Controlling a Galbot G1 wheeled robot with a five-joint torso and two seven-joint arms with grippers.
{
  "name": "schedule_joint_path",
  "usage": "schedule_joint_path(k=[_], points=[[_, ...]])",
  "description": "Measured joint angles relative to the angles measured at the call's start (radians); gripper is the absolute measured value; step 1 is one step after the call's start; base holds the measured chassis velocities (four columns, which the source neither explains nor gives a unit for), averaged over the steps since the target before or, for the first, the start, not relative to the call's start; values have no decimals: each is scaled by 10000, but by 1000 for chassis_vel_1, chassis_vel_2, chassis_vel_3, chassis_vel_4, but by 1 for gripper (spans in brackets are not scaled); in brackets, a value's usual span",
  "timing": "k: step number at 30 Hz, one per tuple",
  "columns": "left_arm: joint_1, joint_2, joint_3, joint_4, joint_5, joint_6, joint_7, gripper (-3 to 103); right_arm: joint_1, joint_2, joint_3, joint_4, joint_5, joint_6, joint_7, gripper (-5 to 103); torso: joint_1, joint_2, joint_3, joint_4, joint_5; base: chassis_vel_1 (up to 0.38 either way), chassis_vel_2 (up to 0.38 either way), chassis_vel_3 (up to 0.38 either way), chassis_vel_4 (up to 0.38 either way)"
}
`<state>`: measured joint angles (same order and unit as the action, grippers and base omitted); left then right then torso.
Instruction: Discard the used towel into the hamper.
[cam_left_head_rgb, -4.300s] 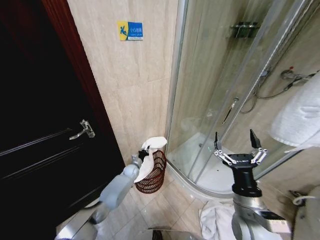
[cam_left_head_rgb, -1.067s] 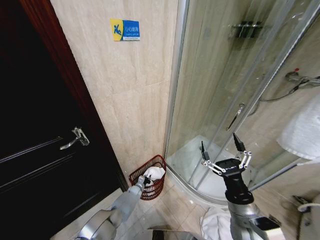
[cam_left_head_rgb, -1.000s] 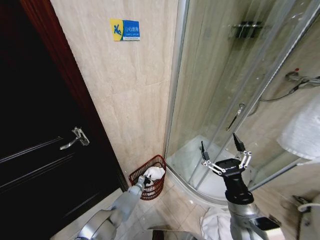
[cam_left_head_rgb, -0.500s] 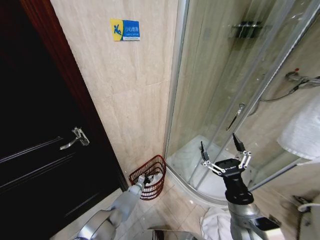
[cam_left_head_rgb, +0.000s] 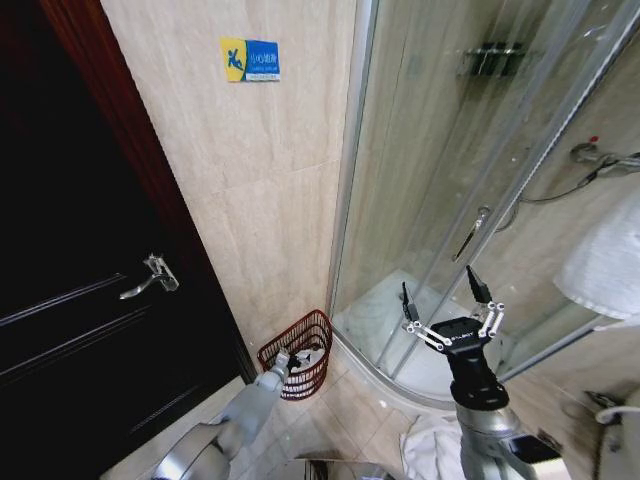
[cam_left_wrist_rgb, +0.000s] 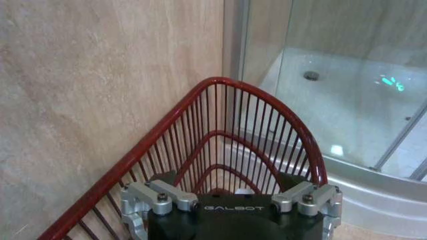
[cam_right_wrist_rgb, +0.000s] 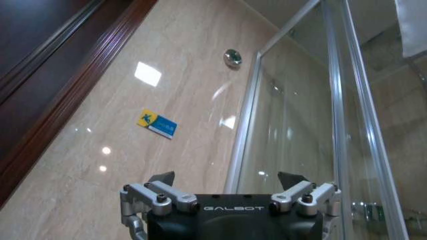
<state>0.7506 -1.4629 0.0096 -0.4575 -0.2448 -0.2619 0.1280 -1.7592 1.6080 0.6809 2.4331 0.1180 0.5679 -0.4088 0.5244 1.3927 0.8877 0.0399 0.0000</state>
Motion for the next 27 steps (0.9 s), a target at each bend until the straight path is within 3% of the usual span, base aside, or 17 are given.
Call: schedule_joint_path(k=[13, 15, 20, 22, 27], points=[[839, 555, -480, -1505, -28, 4, -145, 100, 38, 0, -21, -61, 3, -88, 167, 100, 0, 0, 0, -1, 0, 0, 0, 0, 0], [1292, 826, -595, -2493, -211, 452, -273, 100, 38, 0, -9, -67, -99, -86, 86, 100, 0, 0, 1, 0, -3, 0, 0, 0, 0], [1931, 1179, -681, -3697, -689, 854, -561, 100, 35, 0, -48, -64, -120, -155, 143, 100, 0, 1, 0, 0, -1, 0, 0, 0, 0], [2615, 1491, -797, -5007, -1208, 1380, -902, 100, 40, 0, -27, -61, -130, -212, 261, 100, -1, 1, 0, 0, 2, 0, 0, 0, 0], [3503, 1799, -1044, -6528, -1449, 1573, -1066, 100, 74, 0, 25, -51, -140, -324, 481, 100, -1, 3, 0, -2, -3, 0, 0, 0, 0]])
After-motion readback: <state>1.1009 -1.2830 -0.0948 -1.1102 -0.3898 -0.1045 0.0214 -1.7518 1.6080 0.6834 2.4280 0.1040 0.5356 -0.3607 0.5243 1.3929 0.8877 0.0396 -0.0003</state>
